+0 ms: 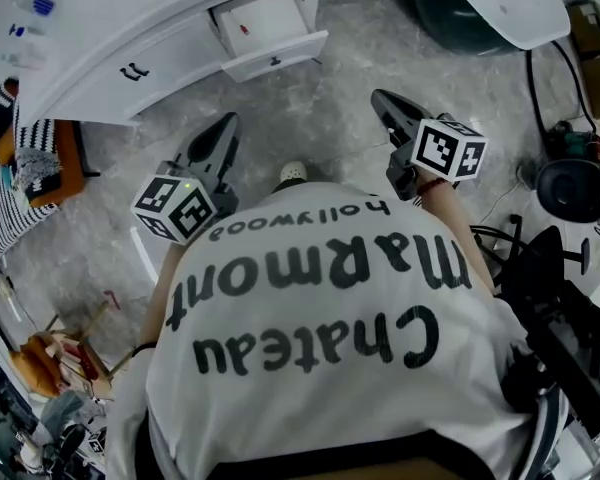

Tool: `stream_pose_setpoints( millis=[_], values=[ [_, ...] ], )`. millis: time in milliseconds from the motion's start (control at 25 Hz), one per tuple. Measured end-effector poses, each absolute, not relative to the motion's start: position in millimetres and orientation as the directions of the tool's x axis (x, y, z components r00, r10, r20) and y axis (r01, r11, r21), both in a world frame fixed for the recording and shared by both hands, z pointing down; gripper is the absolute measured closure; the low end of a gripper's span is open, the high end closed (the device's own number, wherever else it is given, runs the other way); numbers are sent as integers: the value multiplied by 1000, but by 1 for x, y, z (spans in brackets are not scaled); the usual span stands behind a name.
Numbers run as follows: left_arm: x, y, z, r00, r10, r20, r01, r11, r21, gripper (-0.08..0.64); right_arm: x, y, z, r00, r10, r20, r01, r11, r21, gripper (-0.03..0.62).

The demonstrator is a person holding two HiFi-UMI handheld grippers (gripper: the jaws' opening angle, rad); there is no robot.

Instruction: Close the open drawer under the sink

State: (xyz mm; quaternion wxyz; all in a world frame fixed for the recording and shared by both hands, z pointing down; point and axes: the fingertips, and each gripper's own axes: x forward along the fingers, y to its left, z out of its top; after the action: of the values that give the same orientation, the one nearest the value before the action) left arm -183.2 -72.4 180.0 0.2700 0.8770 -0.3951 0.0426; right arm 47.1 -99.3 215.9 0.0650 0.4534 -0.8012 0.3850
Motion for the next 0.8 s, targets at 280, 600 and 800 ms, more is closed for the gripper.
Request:
stream_pose_setpoints(
  millis=[280, 600, 800],
  values=[
    [-196, -95, 208, 653, -689, 315, -746, -512, 425, 552, 24, -117, 219, -614, -632, 473, -764, 325, -558, 580],
    [-178, -102, 242, 589, -744, 316, -788, -442, 428, 552, 32, -140, 233, -645, -606, 466, -751, 387, -535, 580],
    [-162, -124, 248, 419, -853, 312, -888, -314, 336, 552, 54, -141, 263, -692, -498, 522, -717, 394, -575, 580]
  ],
)
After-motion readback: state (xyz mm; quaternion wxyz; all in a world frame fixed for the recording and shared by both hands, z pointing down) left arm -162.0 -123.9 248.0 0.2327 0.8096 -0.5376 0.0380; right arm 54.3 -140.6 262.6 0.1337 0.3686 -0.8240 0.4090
